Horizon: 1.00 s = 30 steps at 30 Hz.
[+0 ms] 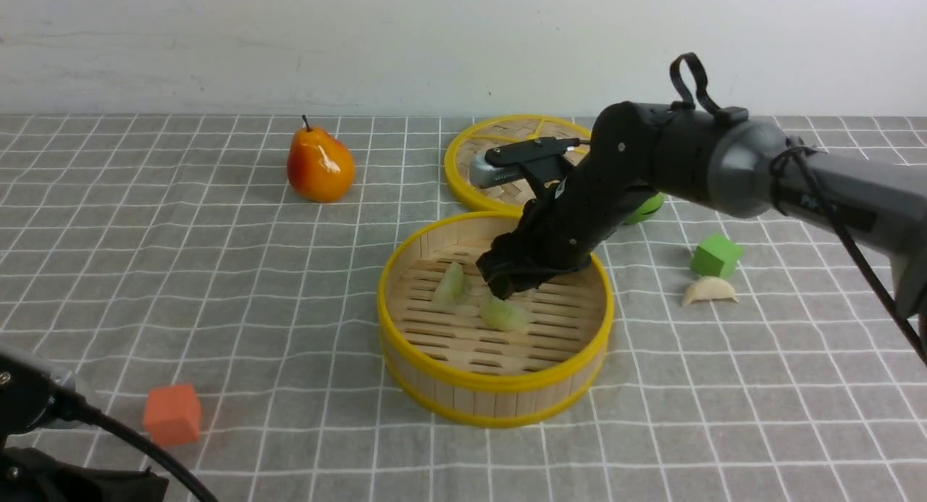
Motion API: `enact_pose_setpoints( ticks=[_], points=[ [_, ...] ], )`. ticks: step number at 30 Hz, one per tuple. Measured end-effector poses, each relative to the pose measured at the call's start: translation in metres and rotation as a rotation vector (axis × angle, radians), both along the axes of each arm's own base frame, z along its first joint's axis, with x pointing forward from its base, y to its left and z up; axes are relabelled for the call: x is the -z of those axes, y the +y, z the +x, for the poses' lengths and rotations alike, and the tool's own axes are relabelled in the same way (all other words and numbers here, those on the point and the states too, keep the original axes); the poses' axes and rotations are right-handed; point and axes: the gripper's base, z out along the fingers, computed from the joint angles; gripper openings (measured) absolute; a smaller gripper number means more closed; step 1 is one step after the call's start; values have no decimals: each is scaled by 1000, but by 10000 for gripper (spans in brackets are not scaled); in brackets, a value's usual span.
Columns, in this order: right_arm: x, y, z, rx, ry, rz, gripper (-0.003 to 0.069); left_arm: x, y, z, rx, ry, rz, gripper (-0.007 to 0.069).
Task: Put the dumplings into the steamer on the table with the grey tablecloth.
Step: 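Place the dumpling in the bamboo steamer basket with the right gripper, then reach for and grasp a dumpling lying on the table beside the steamer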
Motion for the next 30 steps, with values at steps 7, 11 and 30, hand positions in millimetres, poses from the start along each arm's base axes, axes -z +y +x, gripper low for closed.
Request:
enact_pose_setpoints(
  ticks=[7, 11, 30],
  points=[
    [-75, -15, -12, -49, -90, -47, 537, 0, 0, 0, 0, -4, -2, -14],
    [-115, -62, -11, 13, -185, -152, 516, 0, 0, 0, 0, -6, -3, -14],
    [20, -170, 32, 178, 133, -202, 505, -2, -1, 2, 2, -31, -9, -14]
  ],
)
